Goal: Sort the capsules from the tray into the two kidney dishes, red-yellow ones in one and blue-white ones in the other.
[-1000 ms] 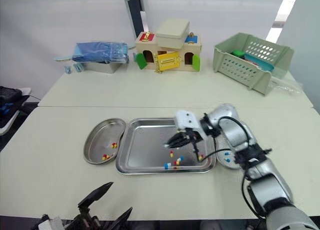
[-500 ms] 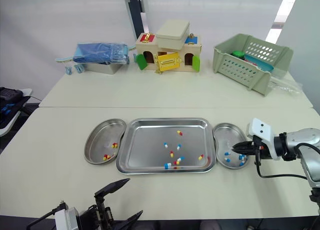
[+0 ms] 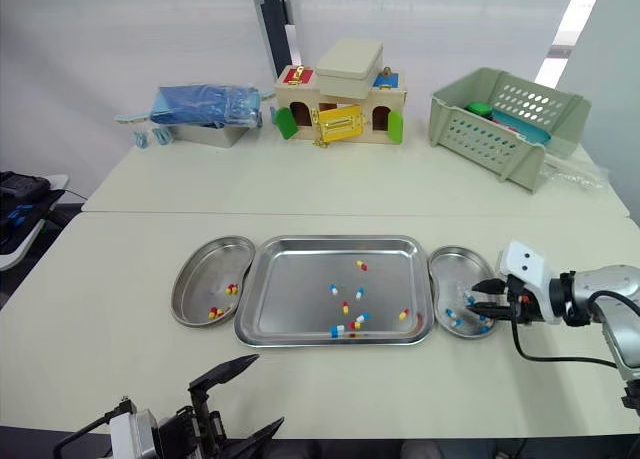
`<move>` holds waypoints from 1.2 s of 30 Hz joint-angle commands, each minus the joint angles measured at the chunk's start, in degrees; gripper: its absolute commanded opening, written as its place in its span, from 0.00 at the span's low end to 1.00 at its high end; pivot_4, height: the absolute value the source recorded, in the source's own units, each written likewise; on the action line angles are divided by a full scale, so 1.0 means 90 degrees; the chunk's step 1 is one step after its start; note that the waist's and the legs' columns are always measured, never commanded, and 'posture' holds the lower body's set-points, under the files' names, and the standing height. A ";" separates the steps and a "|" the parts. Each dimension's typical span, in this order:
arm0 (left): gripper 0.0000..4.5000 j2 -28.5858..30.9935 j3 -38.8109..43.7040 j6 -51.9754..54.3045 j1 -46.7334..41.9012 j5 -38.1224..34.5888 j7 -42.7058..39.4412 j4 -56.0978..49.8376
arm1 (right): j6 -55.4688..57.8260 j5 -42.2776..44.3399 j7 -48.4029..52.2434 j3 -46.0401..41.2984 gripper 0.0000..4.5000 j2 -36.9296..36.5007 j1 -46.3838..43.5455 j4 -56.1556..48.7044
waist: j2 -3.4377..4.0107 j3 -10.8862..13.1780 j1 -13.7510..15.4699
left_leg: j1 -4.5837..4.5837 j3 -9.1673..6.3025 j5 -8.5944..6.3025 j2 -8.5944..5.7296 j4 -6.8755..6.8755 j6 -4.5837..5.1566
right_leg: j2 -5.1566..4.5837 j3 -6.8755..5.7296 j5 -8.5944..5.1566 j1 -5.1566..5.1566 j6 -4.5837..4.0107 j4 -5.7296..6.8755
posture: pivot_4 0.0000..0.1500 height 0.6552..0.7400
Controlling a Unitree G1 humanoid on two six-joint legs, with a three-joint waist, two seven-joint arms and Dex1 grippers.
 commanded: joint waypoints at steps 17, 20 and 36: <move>1.00 0.0329 0.1443 0.0636 0.0380 0.0136 0.1387 -0.0470 | -0.1402 0.1171 0.0975 -0.1300 0.98 -0.0280 0.0312 0.1444 | -0.0007 0.0004 0.0010 | 0.0012 -0.0004 0.0000 0.0001 0.0000 0.0000 | -0.0001 -0.0007 0.0000 0.0021 0.0000 -0.0005 | 1.00 1.00; 1.00 0.0902 0.2360 0.1172 0.0451 -0.0100 0.1450 -0.0093 | -0.2291 0.1027 0.1184 -0.1514 0.98 -0.0280 0.0455 0.2353 | -0.0010 0.0005 0.0010 | 0.0013 -0.0006 0.0000 0.0001 0.0000 0.0000 | -0.0001 -0.0011 0.0000 0.0024 0.0000 -0.0006 | 1.00 1.00; 1.00 0.3010 0.5015 0.4170 0.0206 -0.0160 0.1128 0.1545 | -0.3809 0.0407 0.0910 -0.1082 0.98 -0.0105 0.0242 0.4157 | -0.0008 0.0005 -0.0111 | 0.0026 0.0003 0.0000 0.0004 -0.0009 -0.0001 | -0.0001 -0.0004 -0.0002 0.0026 -0.0001 -0.0002 | 1.00 1.00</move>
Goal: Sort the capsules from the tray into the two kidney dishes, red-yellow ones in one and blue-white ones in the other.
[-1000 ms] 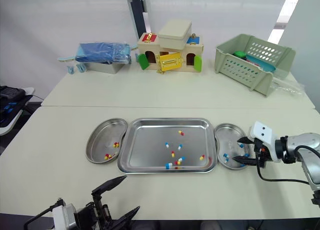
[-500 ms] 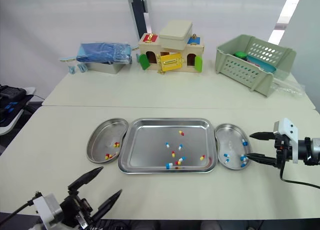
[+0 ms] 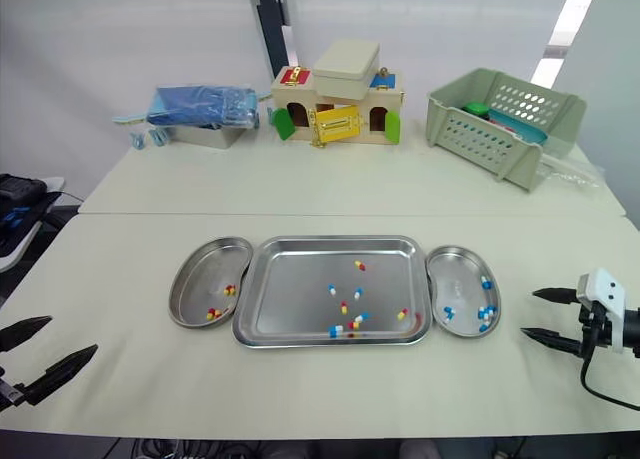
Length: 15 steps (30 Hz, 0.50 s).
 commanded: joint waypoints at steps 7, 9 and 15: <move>1.00 0.0057 0.0353 0.0447 -0.0280 0.0394 -0.0105 -0.0010 | 0.0611 -0.0029 -0.0279 0.0123 0.98 -0.0188 -0.0027 -0.0247 | 0.0000 0.0000 -0.0003 | 0.0000 0.0000 0.0000 0.0000 -0.0001 0.0000 | 0.0000 0.0000 0.0000 -0.0001 0.0000 0.0000 | 1.00 1.00; 1.00 0.0010 0.0338 0.0458 -0.0353 0.0434 -0.0112 -0.0042 | 0.0621 -0.0040 -0.0268 0.0147 0.98 -0.0191 -0.0035 -0.0221 | 0.0000 0.0000 -0.0003 | -0.0001 0.0001 0.0000 0.0000 -0.0001 0.0000 | 0.0000 0.0001 0.0000 -0.0001 0.0000 0.0000 | 1.00 1.00; 1.00 -0.0097 0.0237 0.0345 -0.0529 0.0570 -0.0232 0.0037 | 0.0543 -0.0032 -0.0345 0.0149 0.98 -0.0154 -0.0093 -0.0237 | 0.0000 0.0000 -0.0005 | 0.0000 0.0002 0.0000 0.0001 -0.0001 0.0000 | 0.0000 0.0001 0.0000 -0.0001 0.0000 0.0000 | 1.00 1.00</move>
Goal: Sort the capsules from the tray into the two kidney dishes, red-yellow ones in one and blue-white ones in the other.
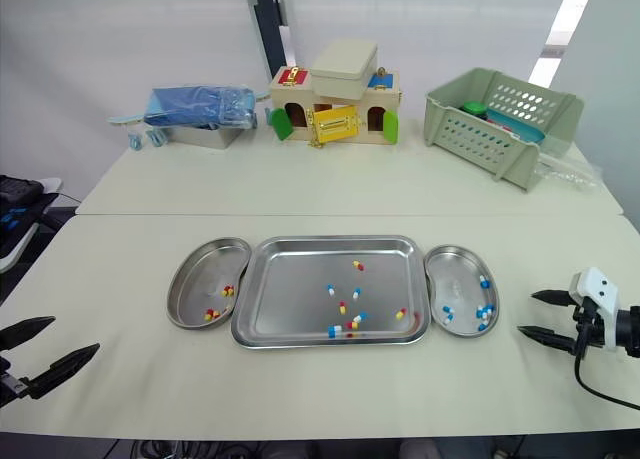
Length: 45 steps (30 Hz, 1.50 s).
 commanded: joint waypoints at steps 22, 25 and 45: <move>1.00 -0.0737 0.0136 -0.0319 0.0197 -0.0075 -0.0701 -0.1005 | 0.0851 0.0838 0.0654 -0.0324 0.98 -0.0559 0.0373 -0.1766 | 0.0002 0.0000 -0.0012 | -0.0003 0.0006 0.0000 0.0001 0.0000 0.0000 | -0.0002 0.0005 0.0000 -0.0003 0.0000 -0.0001 | 1.00 1.00; 1.00 -0.1244 -0.0067 -0.0329 0.0504 -0.0254 -0.0694 -0.1733 | 0.1839 0.1590 0.0344 -0.0330 0.98 -0.0415 0.0181 -0.3187 | 0.0001 0.0000 -0.0037 | -0.0001 0.0005 0.0000 0.0008 0.0000 -0.0001 | 0.0000 0.0004 0.0000 -0.0001 0.0000 0.0002 | 1.00 1.00; 1.00 -0.5192 -0.3159 -0.4196 0.1702 0.0535 -0.0333 -0.2556 | 0.5861 -0.0032 -0.3555 0.4356 0.98 0.2836 -0.3369 -0.5416 | -0.0019 -0.0008 0.0015 | -0.0051 0.0007 -0.0001 -0.0007 0.0007 -0.0001 | -0.0004 0.0019 0.0005 -0.0051 0.0002 -0.0017 | 1.00 1.00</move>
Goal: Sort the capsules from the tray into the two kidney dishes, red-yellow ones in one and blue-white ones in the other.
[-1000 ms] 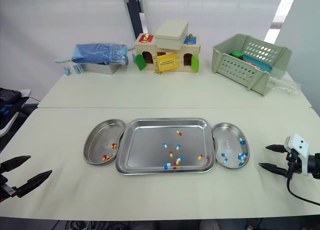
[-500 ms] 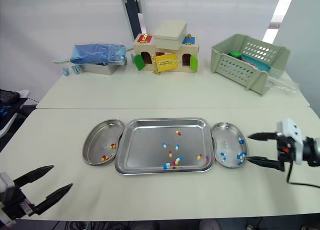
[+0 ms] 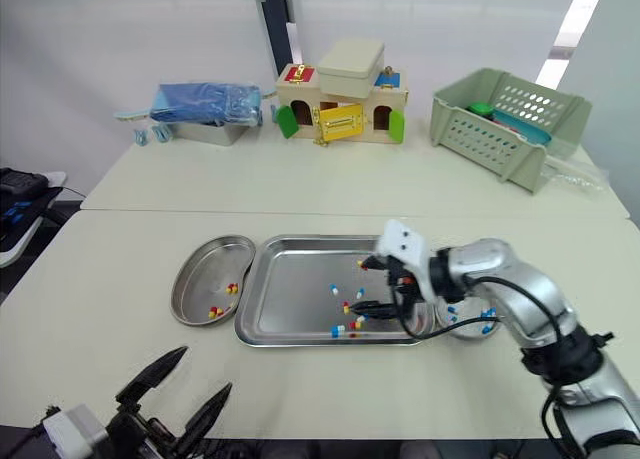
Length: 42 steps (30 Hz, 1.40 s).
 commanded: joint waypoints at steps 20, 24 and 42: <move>1.00 0.0217 -0.1537 -0.2155 0.0461 -0.0075 0.0198 0.1137 | 0.0701 -0.1511 -0.1488 0.1247 0.98 0.1521 -0.0484 0.0681 | 0.0014 -0.0008 -0.0260 | -0.0078 0.0031 -0.0033 -0.0007 -0.0003 0.0044 | -0.0010 0.0016 0.0017 -0.0068 0.0029 -0.0059 | 1.00 1.00; 1.00 0.0330 -0.1563 -0.2138 0.0464 -0.0089 0.0343 0.1121 | 0.0606 -0.1659 -0.1484 0.1331 0.86 0.1625 -0.0456 0.0847 | 0.0014 -0.0008 -0.0262 | -0.0079 0.0035 -0.0035 -0.0007 0.0011 0.0048 | -0.0011 0.0021 0.0017 -0.0077 0.0029 -0.0031 | 1.00 1.00; 1.00 0.0668 -0.1636 -0.2083 0.0444 -0.0033 0.0862 0.1023 | 0.0527 -0.1888 -0.1592 0.1319 0.23 0.2032 -0.0348 0.1399 | 0.0012 -0.0013 -0.0286 | -0.0061 0.0108 -0.0039 0.0000 0.0068 0.0056 | 0.0001 0.0103 0.0028 -0.0123 0.0033 0.0050 | 1.00 1.00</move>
